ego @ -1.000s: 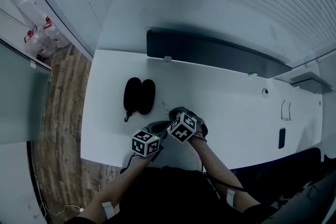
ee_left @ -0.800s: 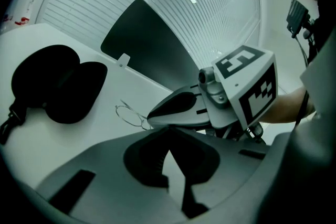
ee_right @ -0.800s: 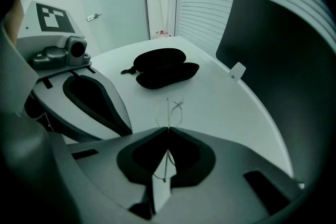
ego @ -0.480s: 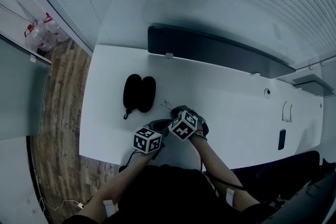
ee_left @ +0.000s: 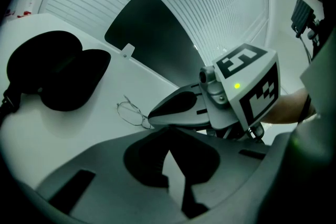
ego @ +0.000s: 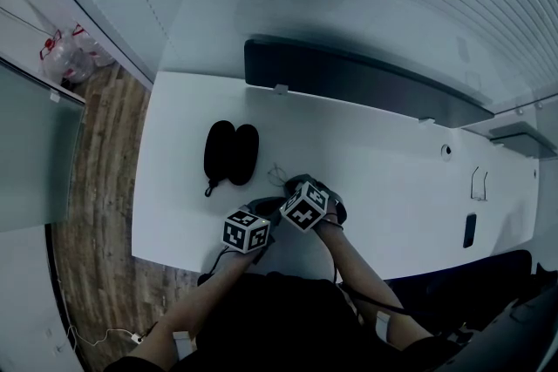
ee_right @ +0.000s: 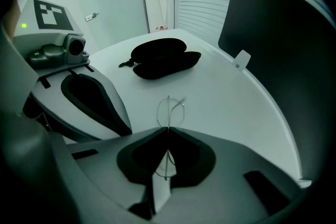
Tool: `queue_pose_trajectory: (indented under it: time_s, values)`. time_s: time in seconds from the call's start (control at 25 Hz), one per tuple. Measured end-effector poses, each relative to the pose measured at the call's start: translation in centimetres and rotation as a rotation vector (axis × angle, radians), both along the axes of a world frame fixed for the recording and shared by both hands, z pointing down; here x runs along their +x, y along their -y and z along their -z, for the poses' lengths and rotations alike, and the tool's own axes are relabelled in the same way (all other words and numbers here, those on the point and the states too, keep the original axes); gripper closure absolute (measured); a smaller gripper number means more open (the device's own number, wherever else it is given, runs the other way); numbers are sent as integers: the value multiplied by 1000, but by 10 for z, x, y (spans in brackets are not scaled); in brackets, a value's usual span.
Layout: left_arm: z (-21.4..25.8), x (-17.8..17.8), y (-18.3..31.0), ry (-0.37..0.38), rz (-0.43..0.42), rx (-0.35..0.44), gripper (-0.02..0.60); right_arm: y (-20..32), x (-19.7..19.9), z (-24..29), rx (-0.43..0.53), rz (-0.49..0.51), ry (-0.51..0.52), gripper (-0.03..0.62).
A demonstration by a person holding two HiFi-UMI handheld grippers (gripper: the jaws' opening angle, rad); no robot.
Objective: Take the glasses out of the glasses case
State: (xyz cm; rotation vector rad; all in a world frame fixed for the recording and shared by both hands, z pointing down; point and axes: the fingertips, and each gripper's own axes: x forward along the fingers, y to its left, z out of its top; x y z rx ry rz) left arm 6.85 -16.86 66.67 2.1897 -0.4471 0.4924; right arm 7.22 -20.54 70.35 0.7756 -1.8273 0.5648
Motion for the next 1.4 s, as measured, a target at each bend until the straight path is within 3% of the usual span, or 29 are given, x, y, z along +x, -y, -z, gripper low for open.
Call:
queue_pose_trajectory:
  time_s: [0.72, 0.88, 1.4]
  values:
    - [-1, 0, -1, 2, -10, 3, 575, 0, 1, -1, 6, 1, 1, 549]
    - [3, 1, 0, -7, -6, 11, 575, 2, 4, 4, 21, -5, -2, 520]
    - [22, -6, 0, -20, 17, 76, 575, 3, -2, 30, 110, -78, 64, 520]
